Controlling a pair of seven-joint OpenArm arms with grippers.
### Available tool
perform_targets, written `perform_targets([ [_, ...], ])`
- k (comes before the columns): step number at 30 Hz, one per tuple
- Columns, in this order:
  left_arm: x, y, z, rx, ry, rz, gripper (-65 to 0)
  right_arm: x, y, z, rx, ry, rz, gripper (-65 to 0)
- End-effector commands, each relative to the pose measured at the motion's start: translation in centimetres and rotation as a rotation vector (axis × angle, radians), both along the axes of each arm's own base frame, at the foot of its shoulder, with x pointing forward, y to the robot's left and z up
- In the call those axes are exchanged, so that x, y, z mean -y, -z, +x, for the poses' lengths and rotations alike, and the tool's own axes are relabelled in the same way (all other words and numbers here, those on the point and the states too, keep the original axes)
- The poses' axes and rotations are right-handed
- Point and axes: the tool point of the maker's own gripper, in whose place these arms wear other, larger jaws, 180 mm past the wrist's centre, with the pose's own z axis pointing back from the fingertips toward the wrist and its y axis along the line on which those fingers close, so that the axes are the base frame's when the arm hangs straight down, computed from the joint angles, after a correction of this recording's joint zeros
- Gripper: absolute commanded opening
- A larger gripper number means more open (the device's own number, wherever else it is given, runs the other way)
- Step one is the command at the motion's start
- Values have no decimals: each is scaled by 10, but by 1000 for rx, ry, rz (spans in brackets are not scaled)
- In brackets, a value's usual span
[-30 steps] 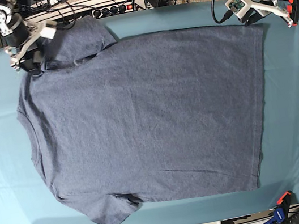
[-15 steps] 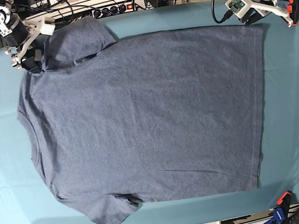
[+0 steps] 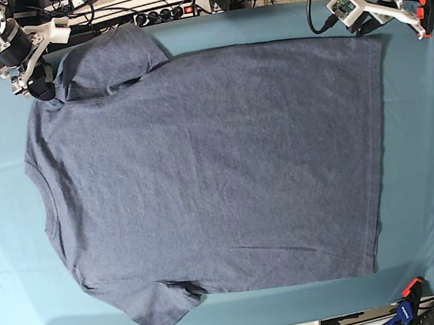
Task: Fold the T-shirt properly
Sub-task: 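Adjust the right gripper's grip on the shoulder corner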
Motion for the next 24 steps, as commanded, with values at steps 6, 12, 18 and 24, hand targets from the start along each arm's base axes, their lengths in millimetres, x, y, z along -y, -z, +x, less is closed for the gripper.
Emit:
perform_targets([
  [6,2,-6,2,20,9,-5,-552,-6,32,-59,-258,-46,-22,-341],
  [12,2,-7,3,26,3,-5,-552,-19,39,-77,-299,-89,-8,-341],
  [18,1,-7,3,28,0,-5,-552,-29,40,-78,-286,-84,26,-341],
  [24,-2,-9,6,46,-14,5,-552,-40,25,-57,-167,-59,80,-342],
])
